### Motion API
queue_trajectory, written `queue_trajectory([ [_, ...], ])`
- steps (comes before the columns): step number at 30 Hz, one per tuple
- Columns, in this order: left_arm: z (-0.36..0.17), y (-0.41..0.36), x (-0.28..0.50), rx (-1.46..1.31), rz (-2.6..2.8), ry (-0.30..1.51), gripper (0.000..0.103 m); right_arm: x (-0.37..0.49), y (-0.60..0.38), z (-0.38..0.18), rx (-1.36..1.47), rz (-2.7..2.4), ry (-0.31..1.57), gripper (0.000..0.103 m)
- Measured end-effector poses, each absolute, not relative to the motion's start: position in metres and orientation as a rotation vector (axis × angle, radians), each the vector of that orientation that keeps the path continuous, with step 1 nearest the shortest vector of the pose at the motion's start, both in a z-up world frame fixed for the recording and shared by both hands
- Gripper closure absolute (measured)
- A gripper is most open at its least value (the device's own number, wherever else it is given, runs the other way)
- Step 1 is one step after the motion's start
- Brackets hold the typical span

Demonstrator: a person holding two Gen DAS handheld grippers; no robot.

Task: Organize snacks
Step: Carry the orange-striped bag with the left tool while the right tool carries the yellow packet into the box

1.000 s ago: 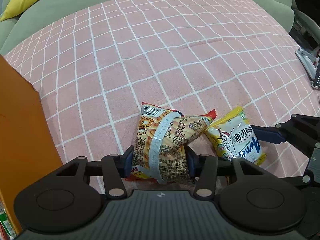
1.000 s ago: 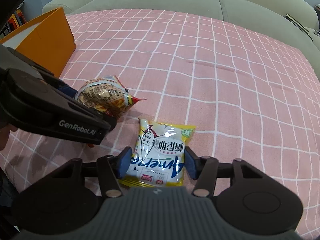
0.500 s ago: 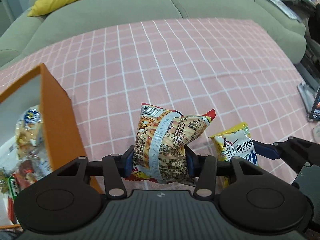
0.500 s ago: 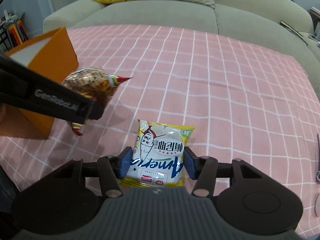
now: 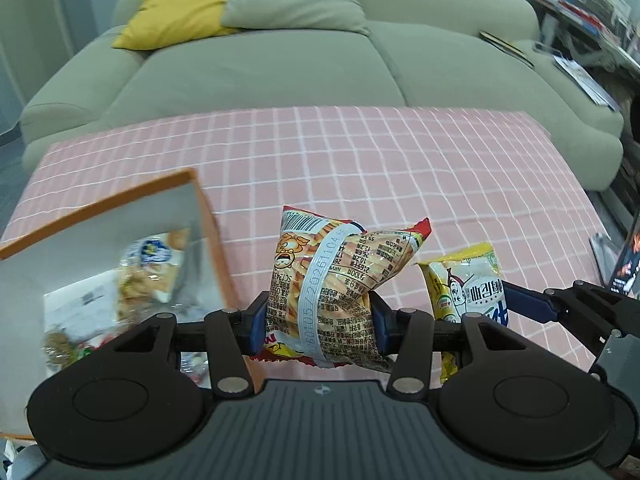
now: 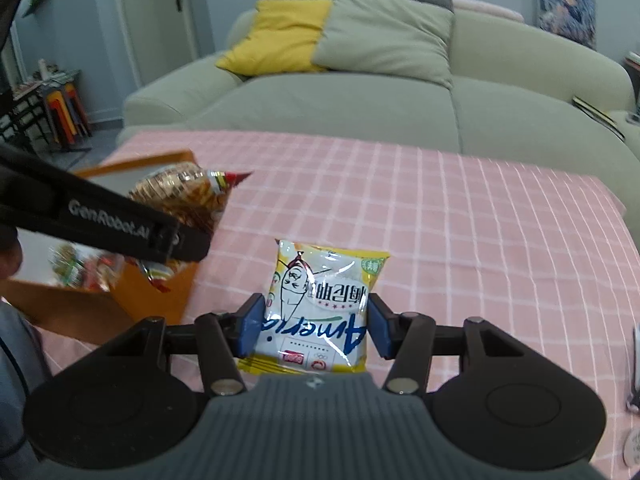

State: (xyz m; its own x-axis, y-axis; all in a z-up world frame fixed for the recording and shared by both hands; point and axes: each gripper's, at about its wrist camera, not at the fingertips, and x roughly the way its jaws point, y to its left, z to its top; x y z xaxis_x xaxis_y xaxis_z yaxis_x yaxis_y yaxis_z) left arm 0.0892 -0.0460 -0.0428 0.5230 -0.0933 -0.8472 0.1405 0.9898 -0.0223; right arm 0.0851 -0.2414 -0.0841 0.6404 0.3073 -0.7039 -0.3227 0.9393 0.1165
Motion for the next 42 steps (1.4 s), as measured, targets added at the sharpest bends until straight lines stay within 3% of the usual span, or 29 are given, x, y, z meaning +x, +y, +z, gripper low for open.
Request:
queue_trajectory([
  [21, -0.003, 0.088, 0.111, 0.017, 0.060, 0.952, 0.047, 0.103, -0.093, -0.031, -0.199, 0.651, 0.683, 0.051],
  [42, -0.087, 0.149, 0.139, 0.019, 0.105, 1.188, 0.047, 0.151, 0.038, -0.110, -0.632, 0.754, 0.792, 0.051],
])
